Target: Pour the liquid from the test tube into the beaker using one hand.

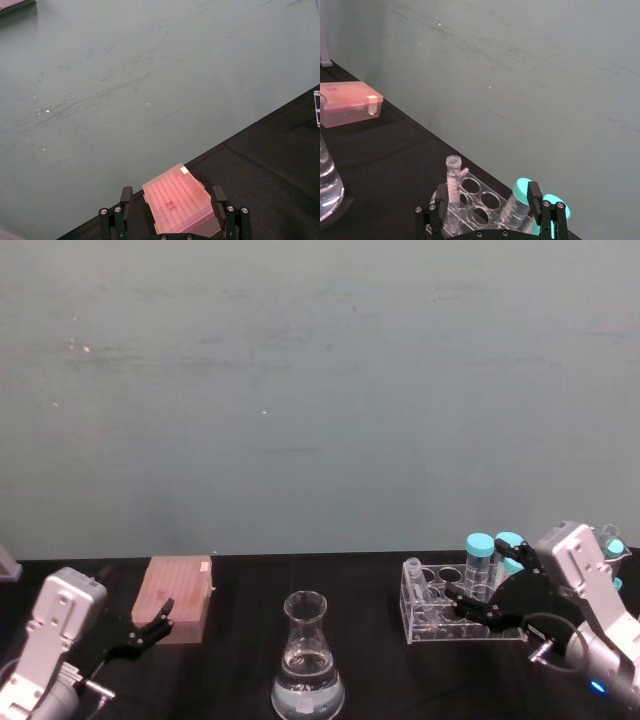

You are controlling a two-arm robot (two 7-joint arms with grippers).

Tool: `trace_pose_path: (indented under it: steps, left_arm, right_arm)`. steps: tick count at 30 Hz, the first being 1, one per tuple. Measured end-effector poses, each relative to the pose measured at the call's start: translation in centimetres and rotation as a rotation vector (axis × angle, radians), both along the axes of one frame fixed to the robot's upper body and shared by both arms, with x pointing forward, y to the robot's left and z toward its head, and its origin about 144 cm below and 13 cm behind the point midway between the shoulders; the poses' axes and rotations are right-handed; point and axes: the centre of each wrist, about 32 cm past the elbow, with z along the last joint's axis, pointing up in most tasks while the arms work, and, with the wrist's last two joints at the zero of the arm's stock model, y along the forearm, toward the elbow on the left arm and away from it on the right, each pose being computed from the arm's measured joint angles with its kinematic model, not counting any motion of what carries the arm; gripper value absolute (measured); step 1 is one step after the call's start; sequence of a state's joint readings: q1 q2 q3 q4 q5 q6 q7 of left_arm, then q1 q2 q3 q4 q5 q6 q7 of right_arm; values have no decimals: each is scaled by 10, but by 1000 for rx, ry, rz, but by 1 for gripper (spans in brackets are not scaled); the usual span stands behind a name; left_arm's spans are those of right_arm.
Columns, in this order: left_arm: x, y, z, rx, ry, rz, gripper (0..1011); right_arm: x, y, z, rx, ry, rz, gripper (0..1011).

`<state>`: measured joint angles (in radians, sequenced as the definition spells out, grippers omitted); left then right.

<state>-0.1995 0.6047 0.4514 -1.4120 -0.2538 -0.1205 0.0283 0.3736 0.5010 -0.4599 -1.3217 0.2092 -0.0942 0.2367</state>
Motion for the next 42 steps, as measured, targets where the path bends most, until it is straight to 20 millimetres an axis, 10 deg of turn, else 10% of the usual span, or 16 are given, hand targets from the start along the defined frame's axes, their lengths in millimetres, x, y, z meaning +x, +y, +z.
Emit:
trace_pose_path:
  steps: [42]
  left_arm:
    - [0, 0, 0, 0, 0, 0, 1000]
  right_arm:
    - [59, 8, 5, -14, 143, 130, 1004]
